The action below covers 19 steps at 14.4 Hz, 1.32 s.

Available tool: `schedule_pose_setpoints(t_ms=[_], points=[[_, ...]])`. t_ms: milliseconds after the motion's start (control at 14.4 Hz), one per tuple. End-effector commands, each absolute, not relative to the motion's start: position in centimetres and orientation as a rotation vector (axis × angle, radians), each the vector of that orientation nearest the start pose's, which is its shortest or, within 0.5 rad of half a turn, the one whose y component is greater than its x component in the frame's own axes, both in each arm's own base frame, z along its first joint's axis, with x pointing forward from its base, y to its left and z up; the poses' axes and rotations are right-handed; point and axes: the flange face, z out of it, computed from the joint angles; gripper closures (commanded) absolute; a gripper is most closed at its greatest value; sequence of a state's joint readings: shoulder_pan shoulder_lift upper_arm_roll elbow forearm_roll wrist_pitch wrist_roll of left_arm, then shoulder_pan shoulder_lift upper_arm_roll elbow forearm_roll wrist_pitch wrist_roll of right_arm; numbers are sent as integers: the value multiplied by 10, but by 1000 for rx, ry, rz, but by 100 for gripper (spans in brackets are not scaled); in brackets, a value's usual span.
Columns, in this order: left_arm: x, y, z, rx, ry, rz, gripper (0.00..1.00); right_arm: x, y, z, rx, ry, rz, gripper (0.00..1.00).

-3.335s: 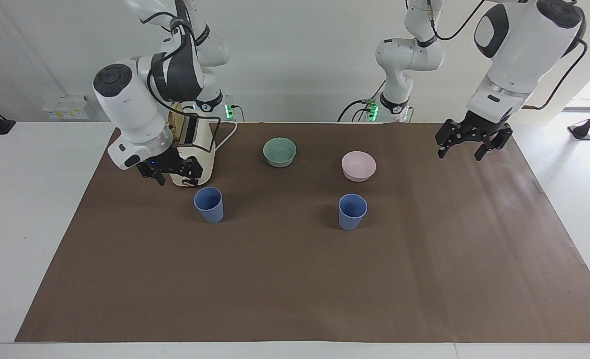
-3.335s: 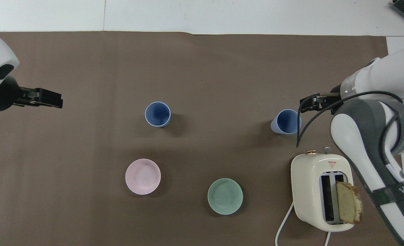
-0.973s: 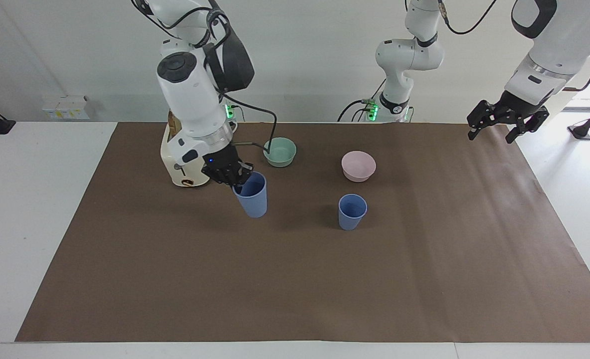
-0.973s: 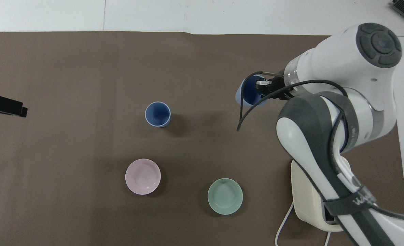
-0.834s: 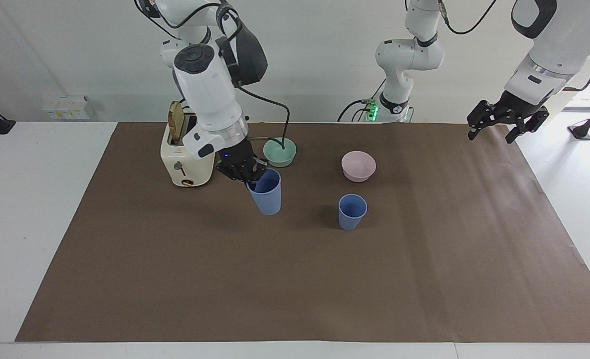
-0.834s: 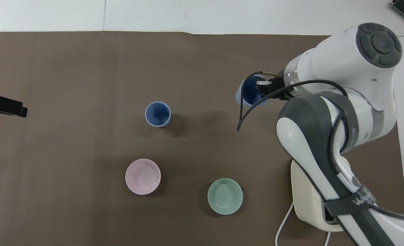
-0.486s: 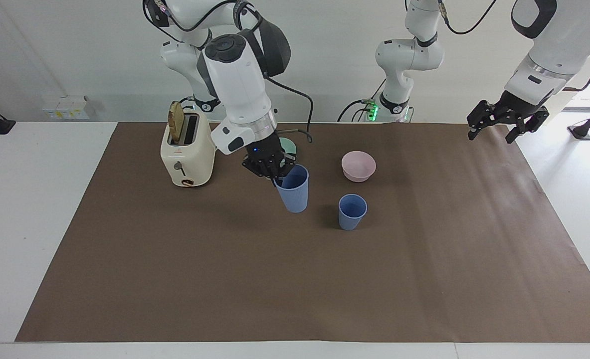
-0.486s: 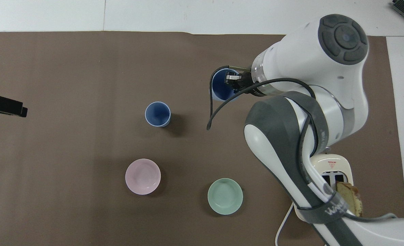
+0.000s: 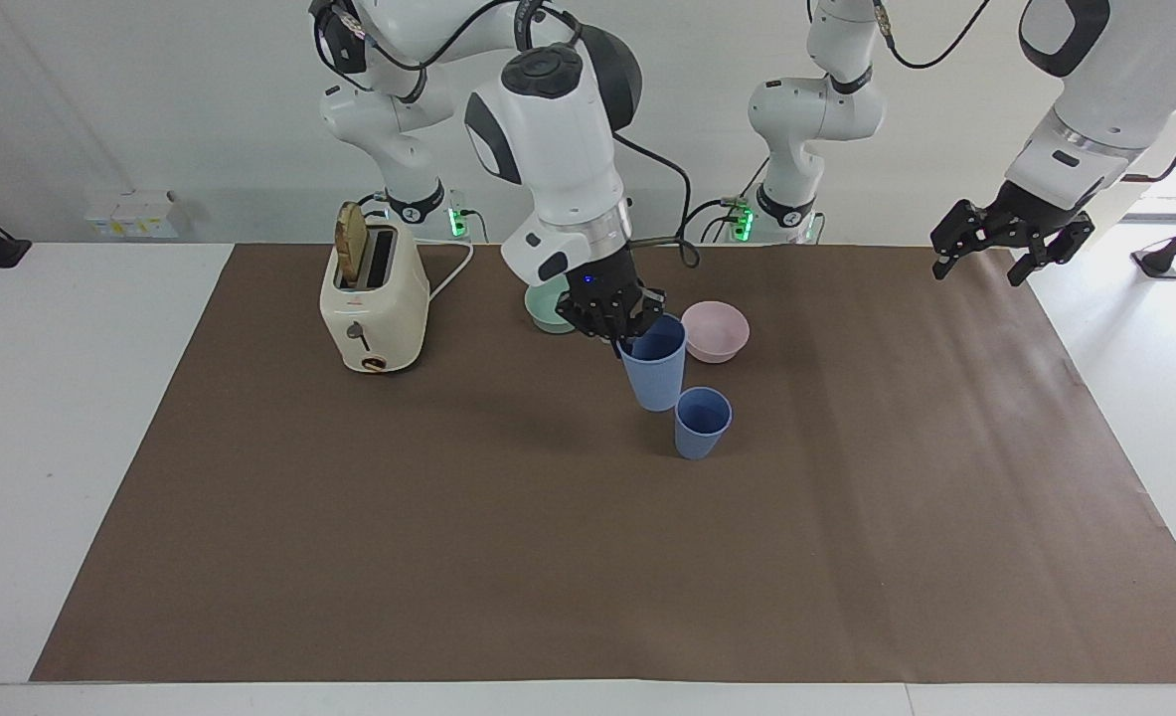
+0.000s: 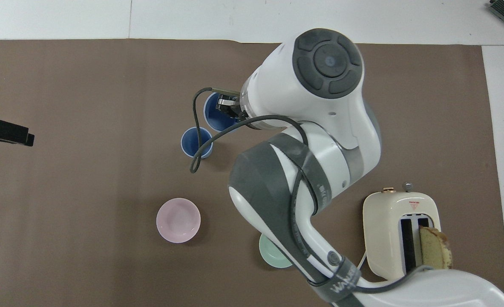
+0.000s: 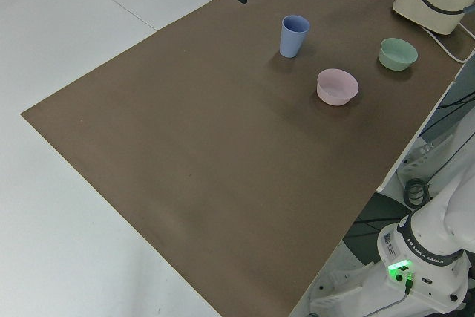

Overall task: Stack blue cups with both arms
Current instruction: 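Lower the held cup into the center cup and open the right gripper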

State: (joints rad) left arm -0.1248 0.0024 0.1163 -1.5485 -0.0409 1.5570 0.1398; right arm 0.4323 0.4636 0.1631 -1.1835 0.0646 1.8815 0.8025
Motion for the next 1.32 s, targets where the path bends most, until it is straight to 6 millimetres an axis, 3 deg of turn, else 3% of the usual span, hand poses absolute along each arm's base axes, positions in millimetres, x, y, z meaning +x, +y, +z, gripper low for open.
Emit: schedule_pose_setpoints(t_ms=[0,556,834,1251], points=[[550,-6,638,-3155,246,-12,0,613,400,544,-2841,371,-173,100],[550,-6,638,-3155,246,-12,0,591,454,496,-2872,267,-92,100],[550,-6,638,-3157,246,-12,0,591,459,475,-2889,266,-65,100],[550,-6,638,-3155,246,-12,0,595,452,460,-2910,278,-39,100]])
